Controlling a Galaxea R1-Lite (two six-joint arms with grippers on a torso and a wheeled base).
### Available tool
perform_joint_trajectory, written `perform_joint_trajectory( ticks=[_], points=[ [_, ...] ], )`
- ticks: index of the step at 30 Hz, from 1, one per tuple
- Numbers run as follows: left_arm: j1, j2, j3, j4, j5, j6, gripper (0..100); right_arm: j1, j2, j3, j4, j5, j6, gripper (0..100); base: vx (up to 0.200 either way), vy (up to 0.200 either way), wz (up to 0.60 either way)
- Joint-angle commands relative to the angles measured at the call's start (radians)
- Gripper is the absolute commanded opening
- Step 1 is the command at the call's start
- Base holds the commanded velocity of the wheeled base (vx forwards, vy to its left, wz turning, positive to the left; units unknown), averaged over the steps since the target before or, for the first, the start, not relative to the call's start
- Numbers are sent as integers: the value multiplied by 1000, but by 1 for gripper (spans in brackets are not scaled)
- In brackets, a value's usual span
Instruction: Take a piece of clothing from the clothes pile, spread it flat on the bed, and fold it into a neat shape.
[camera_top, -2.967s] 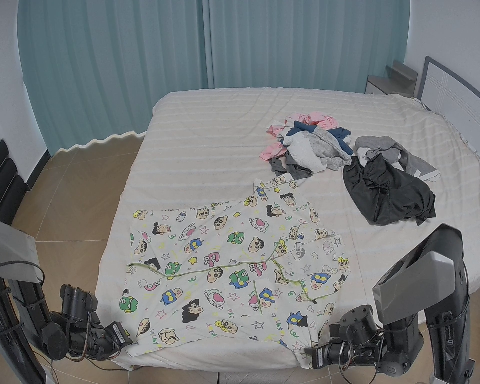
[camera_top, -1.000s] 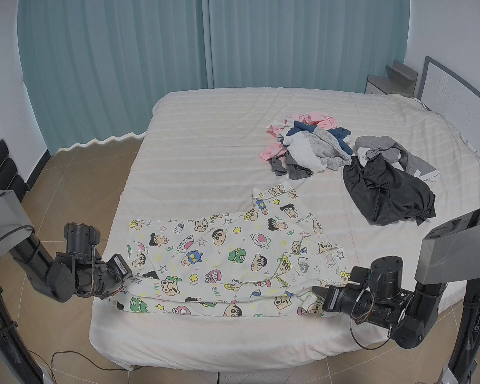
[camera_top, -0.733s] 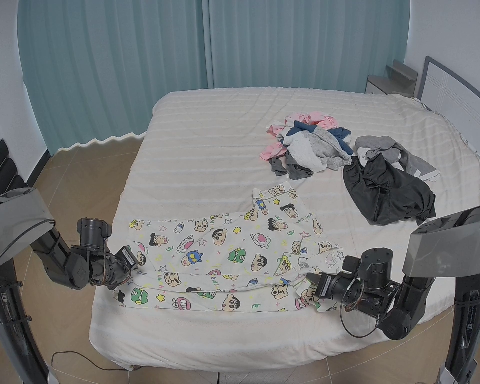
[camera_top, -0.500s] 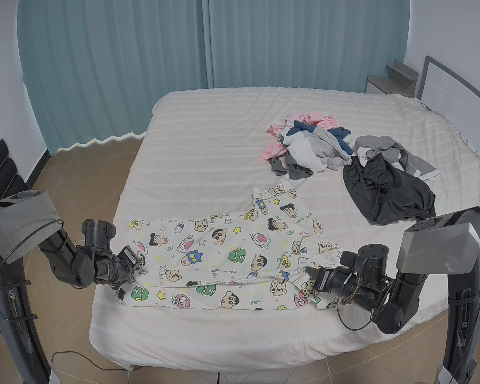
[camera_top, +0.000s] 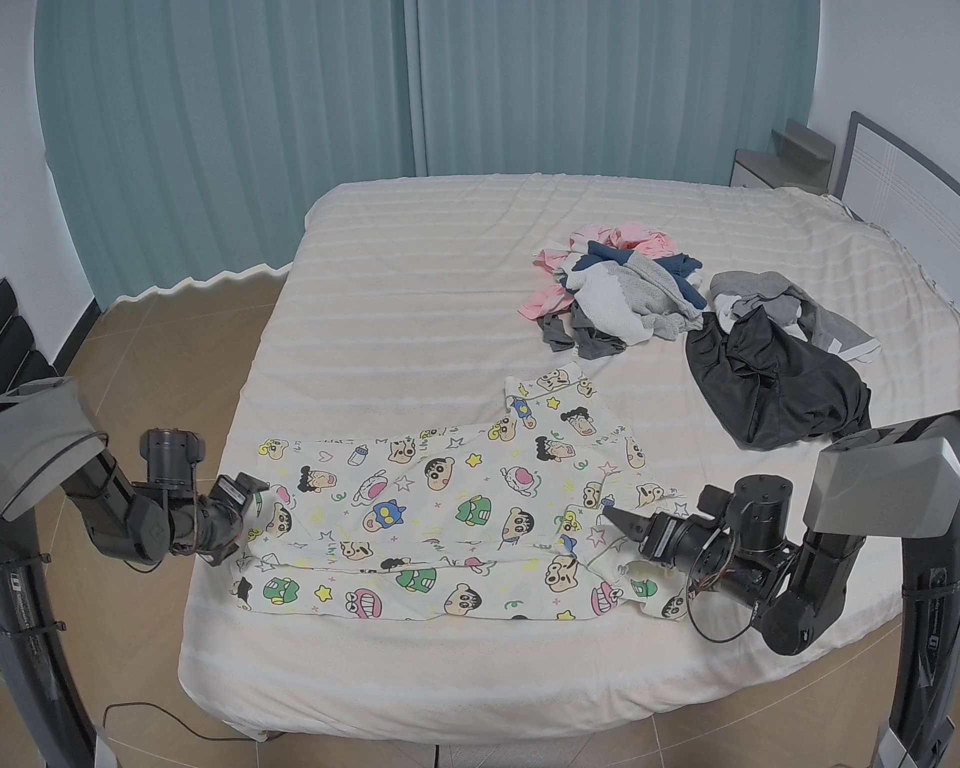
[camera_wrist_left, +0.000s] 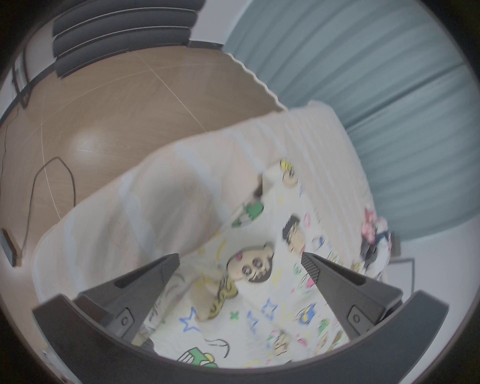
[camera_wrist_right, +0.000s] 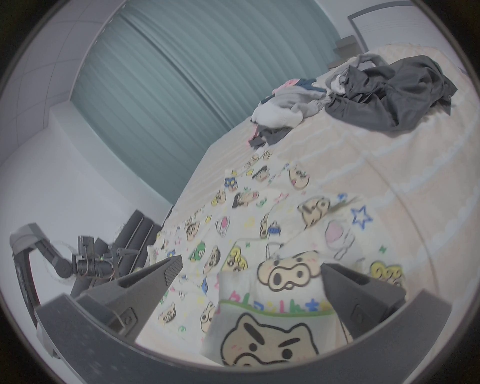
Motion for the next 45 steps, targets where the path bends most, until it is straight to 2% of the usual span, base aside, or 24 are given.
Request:
perform_joint_trajectory(
  ticks=[1,3,5,8,10,14,19,22,25,29,30,31,32,33,38,44,45],
  points=[
    [78,-111,22,-16,-10,-40,100,-62,-81,4,-21,-3,39,100,0,0,0],
    [96,-148,64,-19,-22,-40,100,-76,-103,15,-19,-4,52,100,0,0,0],
    [126,-228,140,-19,-96,-40,100,-96,-136,49,-16,-4,80,100,0,0,0],
    [162,-340,245,-10,-249,-43,100,-107,-152,98,-4,5,111,100,0,0,0],
    [164,-394,321,-15,-312,-38,100,-99,-112,127,10,5,111,100,0,0,0],
    [162,-426,407,-19,-326,-38,100,-113,-87,116,2,-12,123,100,0,0,0],
    [185,-406,435,-19,-330,-34,100,-163,-118,119,7,-27,187,100,0,0,0],
    [195,-351,449,-52,-366,-12,100,-163,-143,274,-7,-15,197,100,0,0,0],
    [195,-300,478,-104,-395,45,100,-128,-143,368,-42,2,164,100,0,0,0],
    [227,-237,501,-211,-412,94,100,-44,-189,380,-36,-1,236,100,0,0,0],
    [235,-230,519,-254,-424,95,100,5,-222,380,-36,8,356,100,0,0,0],
    [235,-230,519,-254,-424,95,100,5,-222,380,-36,8,356,100,0,0,0],
    [235,-223,553,-300,-444,101,100,38,-236,363,-36,29,502,100,0,0,0],
    [235,-222,565,-320,-447,103,100,38,-232,348,-34,39,531,100,0,0,0],
    [233,-193,579,-374,-438,104,100,68,-209,288,-34,42,559,100,0,0,0],
    [231,-188,581,-375,-436,118,100,107,-158,222,-34,36,588,100,0,0,0],
    [231,-174,587,-377,-435,147,100,145,-92,216,-36,-1,585,100,0,0,0]
  ],
)
